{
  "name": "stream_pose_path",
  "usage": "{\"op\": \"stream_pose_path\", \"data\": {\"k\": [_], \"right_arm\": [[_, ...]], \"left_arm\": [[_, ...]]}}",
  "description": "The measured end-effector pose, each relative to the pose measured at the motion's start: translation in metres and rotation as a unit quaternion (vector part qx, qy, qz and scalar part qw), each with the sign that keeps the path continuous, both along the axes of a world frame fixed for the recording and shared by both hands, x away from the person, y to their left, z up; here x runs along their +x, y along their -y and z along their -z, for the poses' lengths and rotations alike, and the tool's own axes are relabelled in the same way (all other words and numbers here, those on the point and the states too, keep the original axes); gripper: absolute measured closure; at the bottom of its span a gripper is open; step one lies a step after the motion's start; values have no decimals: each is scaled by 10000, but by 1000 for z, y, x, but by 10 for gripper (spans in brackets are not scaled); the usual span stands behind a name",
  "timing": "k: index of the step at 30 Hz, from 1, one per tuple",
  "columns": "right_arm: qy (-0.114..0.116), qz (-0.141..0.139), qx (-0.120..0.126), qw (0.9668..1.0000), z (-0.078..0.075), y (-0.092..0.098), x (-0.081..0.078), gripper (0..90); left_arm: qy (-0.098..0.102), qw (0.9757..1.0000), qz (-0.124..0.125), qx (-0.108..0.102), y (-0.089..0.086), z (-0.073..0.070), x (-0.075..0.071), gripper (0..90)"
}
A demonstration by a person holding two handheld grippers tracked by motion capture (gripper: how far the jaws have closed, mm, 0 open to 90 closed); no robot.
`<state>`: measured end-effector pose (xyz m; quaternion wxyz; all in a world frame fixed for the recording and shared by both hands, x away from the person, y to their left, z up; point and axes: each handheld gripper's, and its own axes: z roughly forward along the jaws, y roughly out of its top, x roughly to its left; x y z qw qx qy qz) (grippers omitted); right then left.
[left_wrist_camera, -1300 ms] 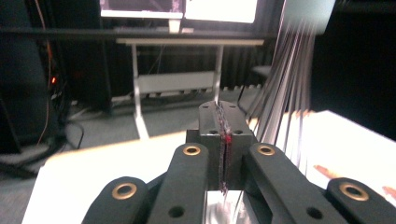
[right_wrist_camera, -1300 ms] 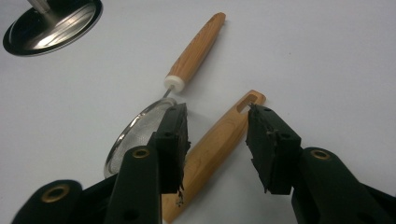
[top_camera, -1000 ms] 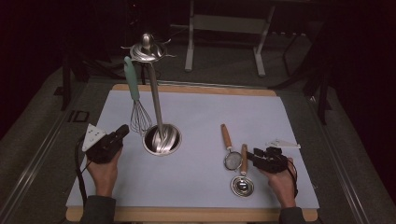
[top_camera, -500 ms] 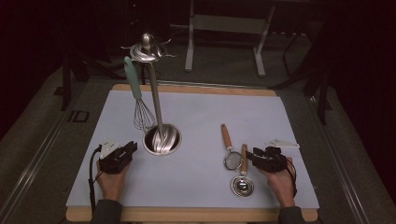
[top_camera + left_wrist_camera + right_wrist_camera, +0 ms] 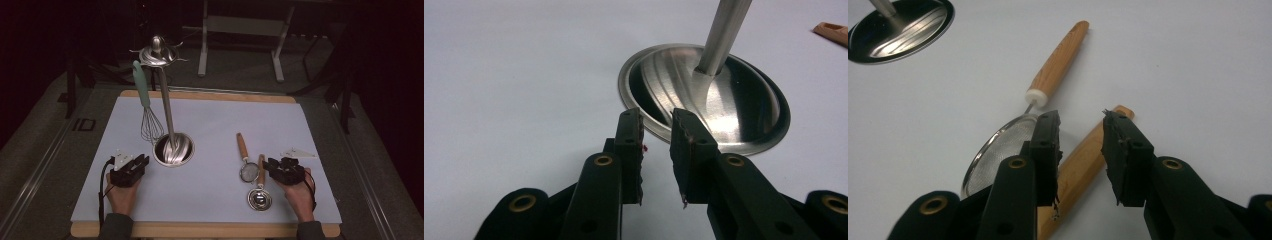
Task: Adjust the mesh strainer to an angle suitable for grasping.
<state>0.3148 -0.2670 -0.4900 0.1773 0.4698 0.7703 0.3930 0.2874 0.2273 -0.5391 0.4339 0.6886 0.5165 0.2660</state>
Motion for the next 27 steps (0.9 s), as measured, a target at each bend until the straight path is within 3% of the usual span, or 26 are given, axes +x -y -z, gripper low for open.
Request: {"op": "stream_pose_path", "data": {"k": [2,4,7,15,22,27], "right_arm": [[-18,-31,-39,10000,-1,-2,3,680],[-65,-98,119,9999,-3,-4,7,679],[-170,-109,150,9997,-6,-10,17,659],[-725,-158,203,9970,-15,-32,48,630],[-1031,-241,-81,9943,-14,-46,66,649],[-1196,-275,-151,9923,-12,-54,75,685]], "left_arm": [[-2,10000,-9,11,0,0,0,747],[0,10000,-19,28,1,0,0,743],[1,10000,-22,47,1,0,0,739],[14,9999,-10,117,2,0,0,738],[0,9999,-7,154,3,0,0,738],[-3,9999,-7,147,3,0,0,738]]}}
